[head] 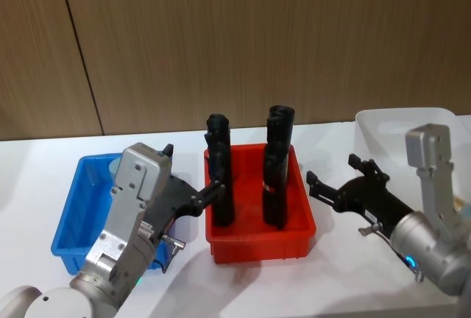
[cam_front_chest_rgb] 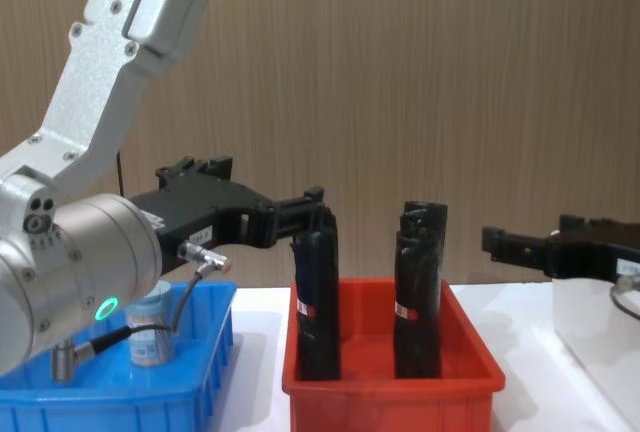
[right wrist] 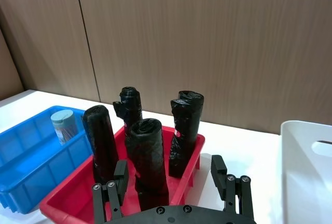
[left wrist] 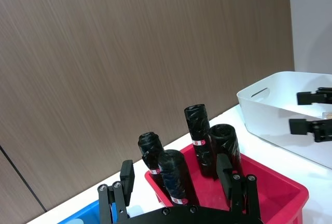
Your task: Pick the cotton swabs from the blue box and place them into the white box.
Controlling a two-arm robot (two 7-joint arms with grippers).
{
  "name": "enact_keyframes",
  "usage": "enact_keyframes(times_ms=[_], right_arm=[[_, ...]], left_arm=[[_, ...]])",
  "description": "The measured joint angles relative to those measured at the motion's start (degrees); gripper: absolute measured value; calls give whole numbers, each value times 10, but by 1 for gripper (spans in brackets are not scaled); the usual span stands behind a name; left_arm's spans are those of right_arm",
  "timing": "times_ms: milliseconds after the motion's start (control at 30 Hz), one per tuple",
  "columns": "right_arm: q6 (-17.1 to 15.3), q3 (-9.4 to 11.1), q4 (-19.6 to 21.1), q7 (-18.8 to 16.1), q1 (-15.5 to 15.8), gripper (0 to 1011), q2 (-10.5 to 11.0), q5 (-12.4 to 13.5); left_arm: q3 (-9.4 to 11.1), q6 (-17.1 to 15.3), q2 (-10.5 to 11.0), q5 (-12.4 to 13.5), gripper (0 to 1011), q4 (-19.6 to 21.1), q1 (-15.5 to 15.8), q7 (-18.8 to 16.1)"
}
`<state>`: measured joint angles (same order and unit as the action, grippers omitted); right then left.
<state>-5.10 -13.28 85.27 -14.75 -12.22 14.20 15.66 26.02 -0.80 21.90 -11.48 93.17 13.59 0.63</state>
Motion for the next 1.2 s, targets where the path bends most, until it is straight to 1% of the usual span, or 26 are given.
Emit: enact_keyframes(times_ms=[133, 200, 233, 333, 367, 433, 467, 633, 667, 700, 833, 867, 967, 1033, 1067, 1200], right_arm=[[3, 1, -26, -17, -20, 1002, -6, 1], [6, 1, -50, -36, -38, 1002, -11, 3], [7, 1, -56, -40, -44, 1002, -13, 3], [9, 1, -75, -53, -57, 1001, -17, 4], [11, 1, -89, -62, -67, 1002, -20, 4], [13, 0, -101, -71, -76, 1002, -23, 4], [15, 0, -115, -79, -85, 1001, -26, 4], [21, -3, -155, -103, -111, 1002, -35, 4], [23, -4, -169, -112, -120, 1002, -38, 4], [23, -4, -169, -112, -120, 1002, -38, 4], [31, -6, -214, -138, -148, 1002, -47, 8], [31, -6, -214, -138, -148, 1002, -47, 8], [37, -7, -248, -156, -167, 1002, -53, 13], [40, -7, -257, -163, -174, 1002, -55, 14], [43, -8, -272, -171, -181, 1002, -58, 16], [49, -9, -295, -185, -194, 1002, -62, 18]], left_arm=[[0, 0, 0, 0, 1003, 0, 0, 0], [0, 0, 0, 0, 1003, 0, 0, 0], [0, 0, 0, 0, 1003, 0, 0, 0], [0, 0, 0, 0, 1003, 0, 0, 0], [0, 0, 0, 0, 1003, 0, 0, 0], [0, 0, 0, 0, 1003, 0, 0, 0], [0, 0, 0, 0, 1003, 0, 0, 0], [0, 0, 0, 0, 1003, 0, 0, 0], [0, 0, 0, 0, 1003, 0, 0, 0], [0, 0, 0, 0, 1003, 0, 0, 0], [0, 0, 0, 0, 1003, 0, 0, 0], [0, 0, 0, 0, 1003, 0, 0, 0], [0, 0, 0, 0, 1003, 0, 0, 0], [0, 0, 0, 0, 1003, 0, 0, 0], [0, 0, 0, 0, 1003, 0, 0, 0], [0, 0, 0, 0, 1003, 0, 0, 0]])
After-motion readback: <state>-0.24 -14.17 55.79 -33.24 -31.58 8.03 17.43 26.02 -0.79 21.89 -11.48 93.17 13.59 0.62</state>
